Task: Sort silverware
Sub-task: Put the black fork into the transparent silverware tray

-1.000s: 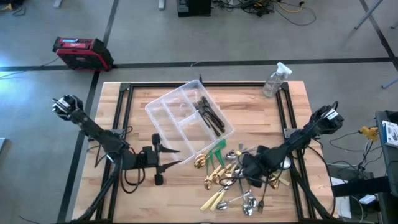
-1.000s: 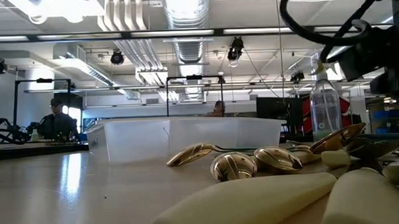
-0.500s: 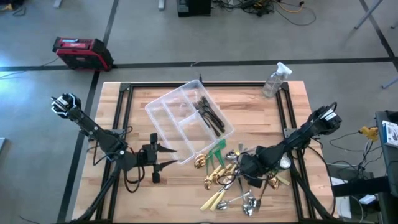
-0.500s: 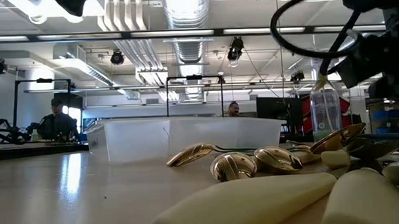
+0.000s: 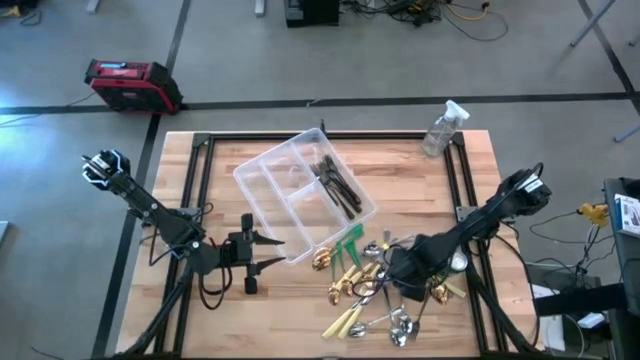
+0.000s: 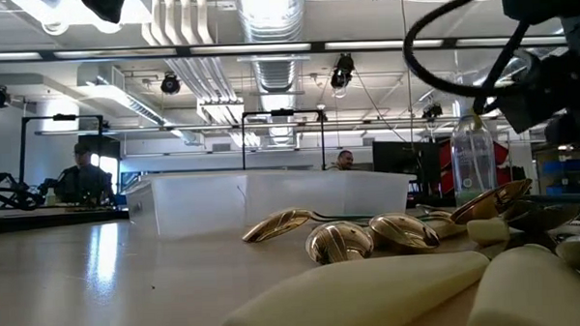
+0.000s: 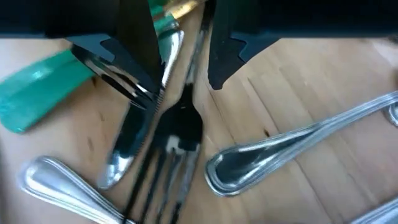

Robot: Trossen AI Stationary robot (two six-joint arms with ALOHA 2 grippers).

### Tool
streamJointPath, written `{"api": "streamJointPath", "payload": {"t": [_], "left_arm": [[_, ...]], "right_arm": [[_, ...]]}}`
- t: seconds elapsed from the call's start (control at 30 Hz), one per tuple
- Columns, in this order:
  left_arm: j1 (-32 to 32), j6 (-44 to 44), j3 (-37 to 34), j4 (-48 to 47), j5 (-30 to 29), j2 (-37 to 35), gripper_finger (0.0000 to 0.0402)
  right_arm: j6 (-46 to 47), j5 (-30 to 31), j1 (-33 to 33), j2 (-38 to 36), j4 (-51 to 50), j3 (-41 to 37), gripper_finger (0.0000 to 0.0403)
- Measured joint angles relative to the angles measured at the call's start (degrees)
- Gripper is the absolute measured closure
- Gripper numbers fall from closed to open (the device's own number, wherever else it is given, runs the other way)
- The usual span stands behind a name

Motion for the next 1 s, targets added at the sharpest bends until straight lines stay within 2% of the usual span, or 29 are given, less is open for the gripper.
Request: {"api": "streamJointPath", "payload": {"t": [0.13,0.23,0.3,0.47,0.7,1.0], "left_arm": [[0.0,-0.1,0.0,0.0,0.0,0.0,0.0246],[0.0,-0.1,0.0,-0.2,0.0,0.0,0.0246],[0.0,-0.2,0.0,-0.2,0.0,0.0,0.0246],[0.0,-0.4,0.0,-0.2,0.0,0.0,0.0246],[0.0,-0.4,0.0,-0.3,-0.1,-0.2,0.0246],[0.0,1.7,0.0,-0.6,-0.3,-3.6,0.0246]], "right_arm": [[-1.3,-1.6,0.1,3.1,0.0,0.1,0.0276],[-2.5,-2.2,0.0,5.0,0.5,0.1,0.0286],[-2.9,-2.4,-0.1,5.5,1.1,0.2,0.0306],[-4.9,-2.3,-0.5,5.6,1.2,0.0,0.0389],[-4.6,-2.1,-1.7,2.7,1.3,-0.2,0.0399],[-4.7,1.3,-3.8,-1.6,1.5,2.2,0.0402]]}}
